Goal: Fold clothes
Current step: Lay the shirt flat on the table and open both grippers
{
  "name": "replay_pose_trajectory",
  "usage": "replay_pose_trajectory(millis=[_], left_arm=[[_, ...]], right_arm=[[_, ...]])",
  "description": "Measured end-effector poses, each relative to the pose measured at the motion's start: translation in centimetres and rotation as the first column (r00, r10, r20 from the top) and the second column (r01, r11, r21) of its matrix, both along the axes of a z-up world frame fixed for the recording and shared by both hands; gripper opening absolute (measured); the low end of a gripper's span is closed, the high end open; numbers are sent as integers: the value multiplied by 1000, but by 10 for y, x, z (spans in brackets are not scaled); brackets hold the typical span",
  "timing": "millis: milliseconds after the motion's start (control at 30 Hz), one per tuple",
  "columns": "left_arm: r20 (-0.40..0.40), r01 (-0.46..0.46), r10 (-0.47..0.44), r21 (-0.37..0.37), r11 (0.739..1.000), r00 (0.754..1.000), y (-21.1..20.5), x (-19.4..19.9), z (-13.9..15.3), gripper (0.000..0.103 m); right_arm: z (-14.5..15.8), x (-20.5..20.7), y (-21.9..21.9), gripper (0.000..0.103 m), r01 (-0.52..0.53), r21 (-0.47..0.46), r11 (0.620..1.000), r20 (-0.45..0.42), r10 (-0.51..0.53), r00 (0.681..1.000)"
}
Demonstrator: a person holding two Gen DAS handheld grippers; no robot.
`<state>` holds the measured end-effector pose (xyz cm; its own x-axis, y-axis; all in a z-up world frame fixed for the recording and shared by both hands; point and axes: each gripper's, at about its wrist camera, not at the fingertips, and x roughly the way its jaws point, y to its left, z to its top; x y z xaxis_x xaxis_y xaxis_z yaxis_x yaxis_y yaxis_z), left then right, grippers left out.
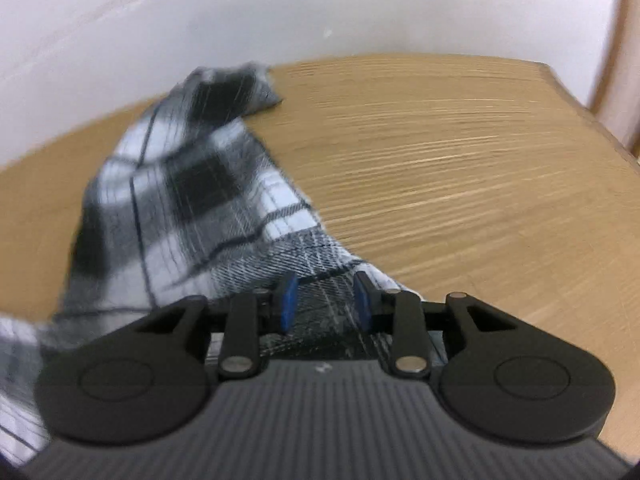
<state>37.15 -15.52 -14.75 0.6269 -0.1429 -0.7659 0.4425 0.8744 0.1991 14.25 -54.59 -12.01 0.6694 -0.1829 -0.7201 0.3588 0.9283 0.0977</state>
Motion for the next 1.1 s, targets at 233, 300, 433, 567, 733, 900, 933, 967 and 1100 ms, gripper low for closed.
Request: replay_pose_trajectory(millis=[233, 300, 433, 567, 733, 900, 933, 967, 1100], left_arm=[[-105, 35, -47, -115, 993, 993, 71, -61, 31, 63], [-160, 54, -82, -173, 983, 984, 84, -83, 33, 64], [-188, 65, -81, -89, 994, 979, 95, -121, 9, 62], [-124, 39, -40, -8, 999, 991, 111, -132, -5, 78], [-124, 16, -15, 8, 1000, 992, 128, -126, 1, 76], [-132, 45, -65, -150, 988, 989, 114, -122, 25, 65], [-122, 59, -78, -157, 986, 989, 104, -121, 29, 65], [-113, 78, -96, -154, 985, 989, 90, -118, 28, 65], [-76, 122, -131, -120, 985, 988, 35, -105, 17, 65]], right_arm=[[36, -107, 124, 45, -292, -66, 954, 78, 297, 952], [31, -132, 170, 45, -405, -81, 911, 60, 410, 910], [4, -146, 249, 45, -531, -78, 844, 18, 534, 845], [-25, -147, 312, 53, -594, -22, 804, -2, 594, 804], [-18, -152, 353, 51, -693, 69, 718, 49, 691, 721], [14, -175, 295, 51, -564, 127, 816, 165, 543, 823], [20, -179, 273, 51, -510, 94, 855, 171, 491, 854], [26, -180, 248, 51, -453, 56, 890, 165, 440, 883], [40, -160, 143, 51, -189, -93, 978, 105, 198, 974]])
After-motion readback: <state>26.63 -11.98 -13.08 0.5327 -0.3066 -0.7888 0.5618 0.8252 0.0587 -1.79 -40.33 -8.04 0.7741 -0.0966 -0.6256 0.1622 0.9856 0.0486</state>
